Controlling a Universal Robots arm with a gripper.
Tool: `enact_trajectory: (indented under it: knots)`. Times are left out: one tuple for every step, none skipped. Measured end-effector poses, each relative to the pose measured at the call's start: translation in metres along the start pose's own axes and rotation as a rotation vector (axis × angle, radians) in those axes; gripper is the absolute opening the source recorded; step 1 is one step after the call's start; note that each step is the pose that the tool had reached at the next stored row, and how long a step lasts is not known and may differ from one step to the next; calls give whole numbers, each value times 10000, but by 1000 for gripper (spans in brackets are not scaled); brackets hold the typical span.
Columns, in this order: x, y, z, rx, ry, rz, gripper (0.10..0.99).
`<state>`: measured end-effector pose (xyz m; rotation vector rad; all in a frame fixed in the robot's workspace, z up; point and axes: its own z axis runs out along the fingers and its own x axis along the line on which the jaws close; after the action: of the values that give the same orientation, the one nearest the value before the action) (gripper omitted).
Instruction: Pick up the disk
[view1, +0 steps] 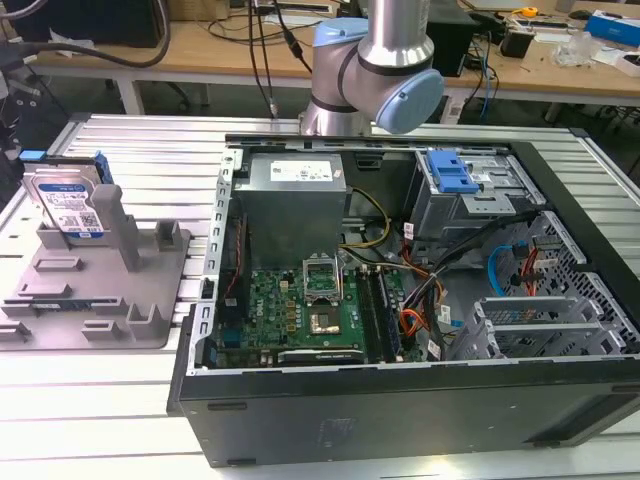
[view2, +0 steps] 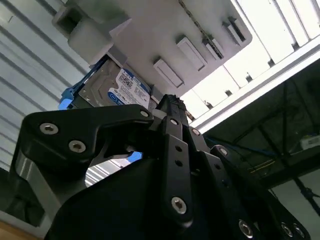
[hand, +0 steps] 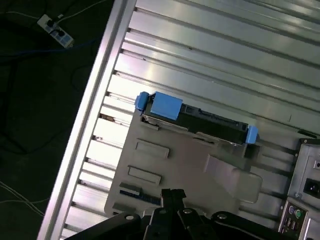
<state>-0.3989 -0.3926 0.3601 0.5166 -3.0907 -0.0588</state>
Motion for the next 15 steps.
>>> enact_trajectory:
  knots:
    - [0, 0, 1, 0, 13, -343, 106]
    - [0, 0, 1, 1, 21, -560, 106]
    - [0, 0, 2, 1, 35, -915, 106]
    - [0, 0, 3, 1, 45, -1203, 106]
    - [0, 0, 4, 1, 63, -1639, 106]
    - [0, 0, 4, 2, 73, -1900, 106]
    - [0, 0, 5, 2, 87, -2271, 106]
    - [0, 0, 6, 2, 93, -2451, 106]
    - [0, 0, 6, 3, 102, -2658, 106]
    - [0, -1, 7, 3, 116, -3039, 106]
    - [0, -1, 8, 4, 123, -3214, 106]
    - [0, -1, 8, 4, 130, -3405, 106]
    - [0, -1, 9, 4, 139, -3638, 106]
    - [0, -1, 10, 5, 145, -3813, 106]
    - [0, -1, 11, 5, 153, -4020, 106]
